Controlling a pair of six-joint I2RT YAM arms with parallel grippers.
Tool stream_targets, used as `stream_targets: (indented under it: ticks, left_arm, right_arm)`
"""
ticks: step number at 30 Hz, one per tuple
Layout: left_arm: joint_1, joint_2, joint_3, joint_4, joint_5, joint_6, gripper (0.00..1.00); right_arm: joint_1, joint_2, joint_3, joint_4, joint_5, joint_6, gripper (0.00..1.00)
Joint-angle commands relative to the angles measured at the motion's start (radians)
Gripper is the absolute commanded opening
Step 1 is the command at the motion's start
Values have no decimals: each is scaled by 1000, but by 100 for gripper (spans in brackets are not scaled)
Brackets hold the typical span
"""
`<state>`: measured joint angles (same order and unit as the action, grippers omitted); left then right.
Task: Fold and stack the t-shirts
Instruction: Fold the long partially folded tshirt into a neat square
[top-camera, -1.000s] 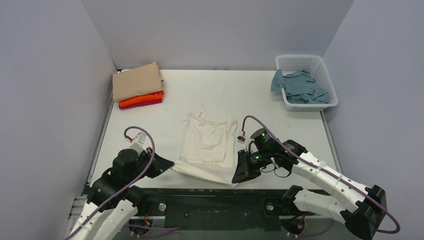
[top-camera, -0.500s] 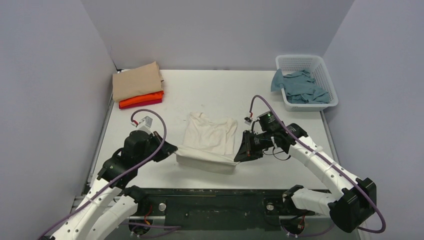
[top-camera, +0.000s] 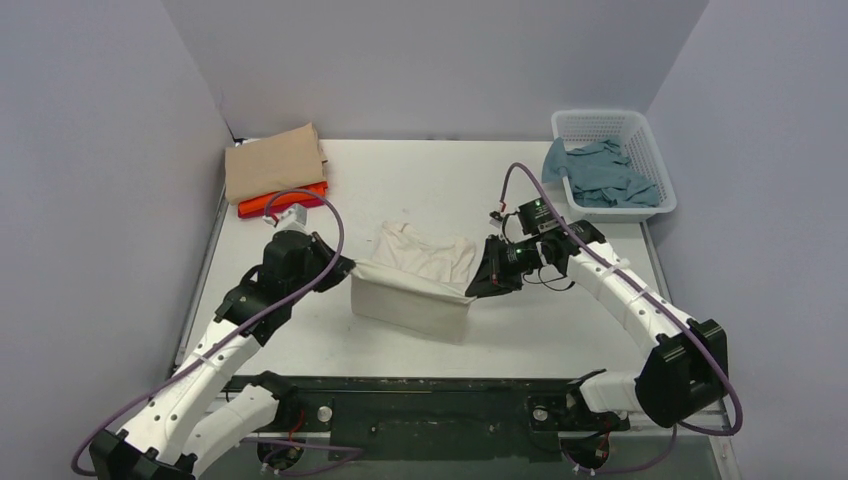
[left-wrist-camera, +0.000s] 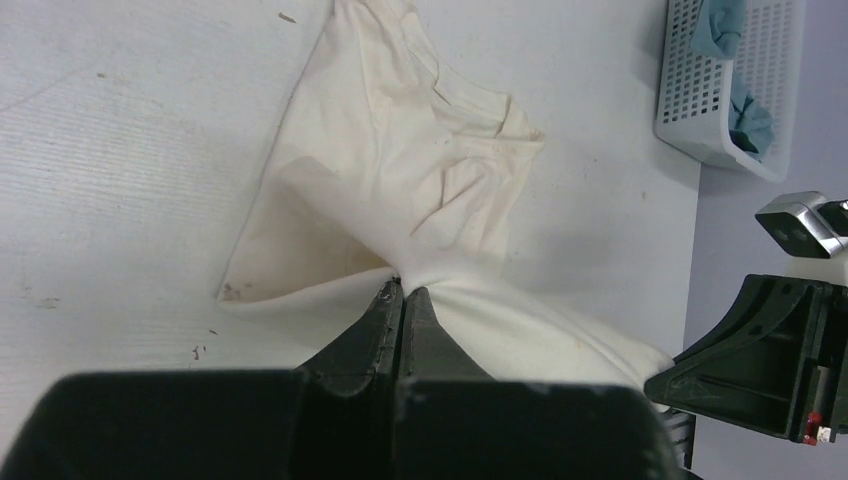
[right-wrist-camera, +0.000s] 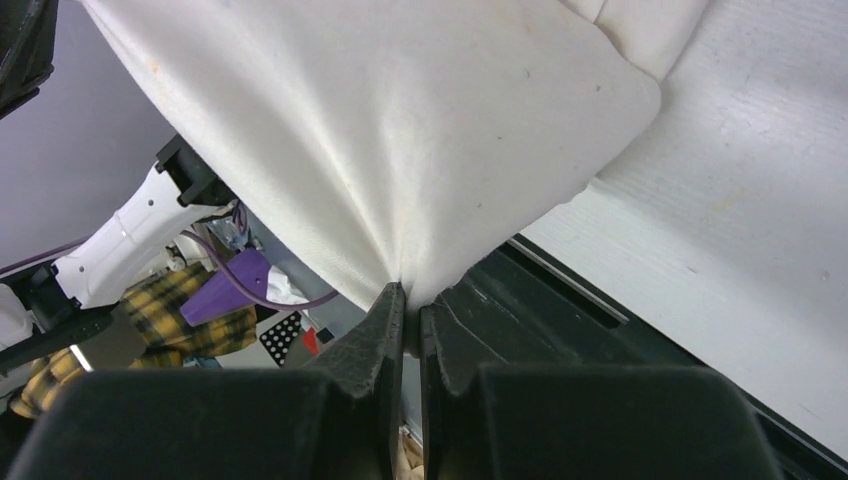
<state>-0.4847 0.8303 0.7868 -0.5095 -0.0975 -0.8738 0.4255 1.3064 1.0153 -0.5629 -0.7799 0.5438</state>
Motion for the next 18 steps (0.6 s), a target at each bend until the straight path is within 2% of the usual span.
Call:
stream_targets:
  ticks: [1,6,18]
  left_arm:
    - [62,26,55,111,-99,49,0]
    - [109,98,56,200,-79,77,0]
    - [172,436,166,401,-53,121,0]
  right_arm:
    - [-25,37,30,-22,-32,-35,0]
    - [-71,97,46,18,35,-13,0]
    - [-166,294,108,212,64,35,0]
